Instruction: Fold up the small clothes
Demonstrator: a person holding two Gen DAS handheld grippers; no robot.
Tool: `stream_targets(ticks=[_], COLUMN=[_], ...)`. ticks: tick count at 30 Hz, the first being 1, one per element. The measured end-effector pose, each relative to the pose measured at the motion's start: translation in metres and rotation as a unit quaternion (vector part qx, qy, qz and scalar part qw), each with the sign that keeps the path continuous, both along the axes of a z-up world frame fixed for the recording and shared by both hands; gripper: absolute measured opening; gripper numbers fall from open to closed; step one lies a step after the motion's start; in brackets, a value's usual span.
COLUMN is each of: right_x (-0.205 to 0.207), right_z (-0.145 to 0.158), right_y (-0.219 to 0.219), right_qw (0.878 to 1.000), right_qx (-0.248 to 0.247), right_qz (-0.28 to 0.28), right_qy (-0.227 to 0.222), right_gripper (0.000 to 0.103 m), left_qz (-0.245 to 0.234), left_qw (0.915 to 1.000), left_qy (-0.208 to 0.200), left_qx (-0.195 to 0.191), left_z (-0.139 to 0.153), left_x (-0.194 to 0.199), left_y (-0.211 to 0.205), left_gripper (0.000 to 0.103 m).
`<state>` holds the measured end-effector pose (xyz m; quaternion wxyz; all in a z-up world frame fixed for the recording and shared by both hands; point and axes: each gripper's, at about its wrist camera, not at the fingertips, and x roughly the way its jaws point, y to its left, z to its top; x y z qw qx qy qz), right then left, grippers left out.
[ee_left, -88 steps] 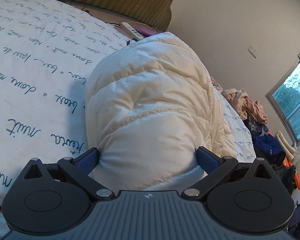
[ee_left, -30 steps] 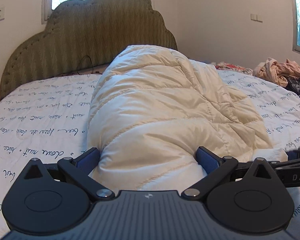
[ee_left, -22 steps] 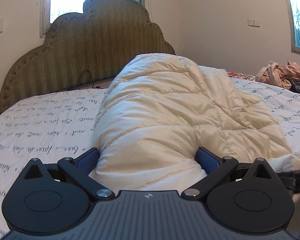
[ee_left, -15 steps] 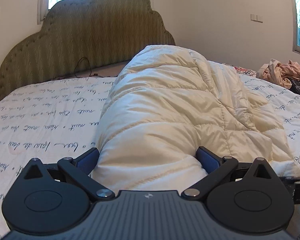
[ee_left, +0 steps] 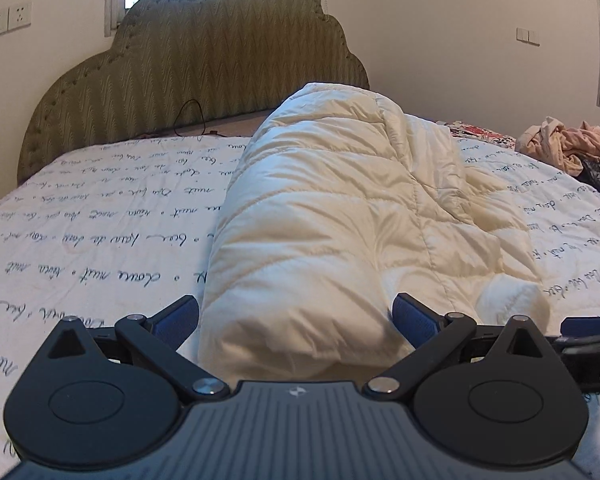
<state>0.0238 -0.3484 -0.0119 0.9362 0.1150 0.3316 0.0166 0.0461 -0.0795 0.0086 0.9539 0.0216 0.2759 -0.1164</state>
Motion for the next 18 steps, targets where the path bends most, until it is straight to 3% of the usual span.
stream_targets(ticks=[5,18], right_x=[-0.016,-0.043], right_z=[-0.002,-0.019], right_y=[0.016,0.035], right_qw=[1.0,0.999], right_qx=[-0.013,-0.027], right_qz=[0.025,0.024], right_qy=[0.005,0.017], right_gripper=[0.103,0.103], left_qz=[0.01,0.018], left_qw=[0.9998,0.9991], left_qy=[0.016,0.038], left_qx=[-0.004,0.001], left_z=[-0.008,-0.036], left_x=[-0.018,-0.045], left_y=[0.006,0.024], left_gripper=[0.103,0.103])
